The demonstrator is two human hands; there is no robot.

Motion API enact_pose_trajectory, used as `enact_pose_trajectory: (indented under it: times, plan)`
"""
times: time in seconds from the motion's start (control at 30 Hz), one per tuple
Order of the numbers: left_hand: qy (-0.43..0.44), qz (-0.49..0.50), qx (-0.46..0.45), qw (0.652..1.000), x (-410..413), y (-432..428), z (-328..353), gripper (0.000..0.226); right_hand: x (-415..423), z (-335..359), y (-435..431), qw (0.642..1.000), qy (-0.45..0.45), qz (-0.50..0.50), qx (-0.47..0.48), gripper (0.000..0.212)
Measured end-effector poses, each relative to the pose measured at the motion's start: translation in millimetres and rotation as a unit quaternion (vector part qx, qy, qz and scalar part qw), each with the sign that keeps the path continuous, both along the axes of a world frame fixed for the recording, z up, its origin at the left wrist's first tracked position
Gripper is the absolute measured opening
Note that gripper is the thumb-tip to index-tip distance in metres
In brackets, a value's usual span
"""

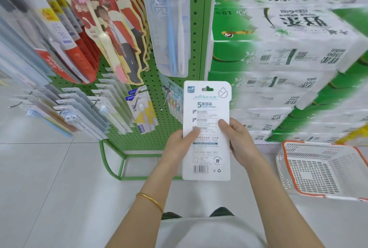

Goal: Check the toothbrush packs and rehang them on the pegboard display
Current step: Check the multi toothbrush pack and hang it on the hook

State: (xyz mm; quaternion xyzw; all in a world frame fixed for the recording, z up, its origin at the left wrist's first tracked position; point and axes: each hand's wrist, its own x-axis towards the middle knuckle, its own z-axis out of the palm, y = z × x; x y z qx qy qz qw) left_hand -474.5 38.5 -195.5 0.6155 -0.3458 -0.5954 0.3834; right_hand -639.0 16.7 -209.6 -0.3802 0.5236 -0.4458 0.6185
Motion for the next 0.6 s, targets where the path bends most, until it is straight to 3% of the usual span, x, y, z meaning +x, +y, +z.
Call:
enact_pose_trajectory:
  times: [0.13, 0.23, 0.37, 0.5, 0.6]
  plan:
    - [-0.017, 0.055, -0.058, 0.997, 3.7, -12.4, 17.4, 0.008, -0.4, 1.2, 9.2, 0.997, -0.017, 0.076, -0.021, 0.025]
    - [-0.005, 0.100, -0.106, 0.989, 5.7, -17.4, 28.7, 0.015, 0.2, 1.8, 11.4, 0.995, -0.027, 0.093, -0.032, 0.032]
    - [0.007, 0.113, -0.129, 0.985, 7.4, -18.2, 32.3, 0.015, 0.9, 0.6, 12.8, 0.993, -0.048, 0.110, -0.018, 0.026]
    - [0.034, 0.108, -0.120, 0.986, 11.3, -18.0, 30.2, 0.022, 8.6, 3.5, 15.7, 0.984, -0.125, 0.111, 0.065, 0.061]
    - [0.076, 0.095, -0.116, 0.986, 14.1, -17.2, 26.5, 0.028, 18.5, 8.4, 19.6, 0.974, -0.143, 0.152, 0.084, 0.040]
